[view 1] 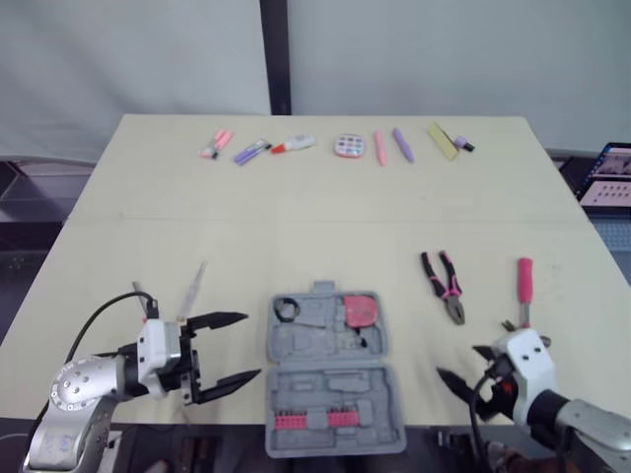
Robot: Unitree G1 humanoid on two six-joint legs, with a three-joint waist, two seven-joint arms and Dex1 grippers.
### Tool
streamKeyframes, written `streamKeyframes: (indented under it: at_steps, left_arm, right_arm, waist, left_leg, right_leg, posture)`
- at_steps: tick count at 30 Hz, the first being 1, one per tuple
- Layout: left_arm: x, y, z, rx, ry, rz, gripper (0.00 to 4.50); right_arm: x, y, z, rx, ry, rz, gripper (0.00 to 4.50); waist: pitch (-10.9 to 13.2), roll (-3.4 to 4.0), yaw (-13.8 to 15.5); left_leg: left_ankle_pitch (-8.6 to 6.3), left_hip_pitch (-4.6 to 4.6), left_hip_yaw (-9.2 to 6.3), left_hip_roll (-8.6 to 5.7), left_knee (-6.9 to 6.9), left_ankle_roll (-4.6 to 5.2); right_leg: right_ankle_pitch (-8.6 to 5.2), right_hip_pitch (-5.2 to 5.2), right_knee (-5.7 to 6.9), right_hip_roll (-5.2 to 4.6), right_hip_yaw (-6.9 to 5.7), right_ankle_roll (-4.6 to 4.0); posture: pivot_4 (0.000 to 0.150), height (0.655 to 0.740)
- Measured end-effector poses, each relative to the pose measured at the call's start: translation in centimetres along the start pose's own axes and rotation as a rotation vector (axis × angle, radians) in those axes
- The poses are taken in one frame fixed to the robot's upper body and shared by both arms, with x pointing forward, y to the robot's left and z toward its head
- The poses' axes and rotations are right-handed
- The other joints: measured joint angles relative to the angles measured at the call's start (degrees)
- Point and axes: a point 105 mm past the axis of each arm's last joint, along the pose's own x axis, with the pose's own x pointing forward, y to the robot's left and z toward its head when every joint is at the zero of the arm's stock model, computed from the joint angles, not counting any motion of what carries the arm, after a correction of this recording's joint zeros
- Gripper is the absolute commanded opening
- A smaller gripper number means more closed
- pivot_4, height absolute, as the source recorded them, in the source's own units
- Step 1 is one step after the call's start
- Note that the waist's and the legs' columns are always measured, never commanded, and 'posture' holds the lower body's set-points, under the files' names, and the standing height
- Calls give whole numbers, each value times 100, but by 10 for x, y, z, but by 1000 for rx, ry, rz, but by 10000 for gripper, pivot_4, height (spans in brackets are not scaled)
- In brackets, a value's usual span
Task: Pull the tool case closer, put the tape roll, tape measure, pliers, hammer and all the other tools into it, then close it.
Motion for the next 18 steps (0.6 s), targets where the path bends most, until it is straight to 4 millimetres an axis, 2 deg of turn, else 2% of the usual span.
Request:
streamKeyframes:
  at_steps: [4,8,12,15,18]
  left_arm:
    - [7,8,5,18,-12,-4,45000]
    - [13,10,5,15,-15,-6,45000]
    - [14,11,5,10,-11,7,45000]
    - [15,12,5,7,-8,14,45000]
    - [15,12,5,4,-3,25,45000]
  right_arm:
    - [17,-14,15,46,-35,-86,44339]
    - [40,-29,21,102,-22,-146,44339]
    - [54,-40,25,136,-12,-181,44339]
    - [63,-41,24,146,12,-181,44339]
    - [71,-44,15,164,53,-185,44339]
  waist:
    - [0,0,2]
    - [2,3,-15]
    - [4,7,-10]
    - [4,8,-11]
    - [4,8,-5]
  left_leg:
    - [0,11,-1,-3,-3,0]
    - [0,16,1,-6,-6,0]
    - [0,16,1,-7,-7,0]
    - [0,17,1,-9,-6,0]
    - [0,17,0,-11,-6,1]
  right_leg:
    - [0,-5,29,0,13,0]
    - [0,-8,34,-2,18,0]
    - [0,-14,48,-2,19,0]
    - [0,-14,51,-4,20,0]
    - [0,-14,53,-6,21,0]
  posture:
    - [1500,7336]
    - [1500,7336]
    - [1500,7336]
    - [1500,7336]
    - [1500,7336]
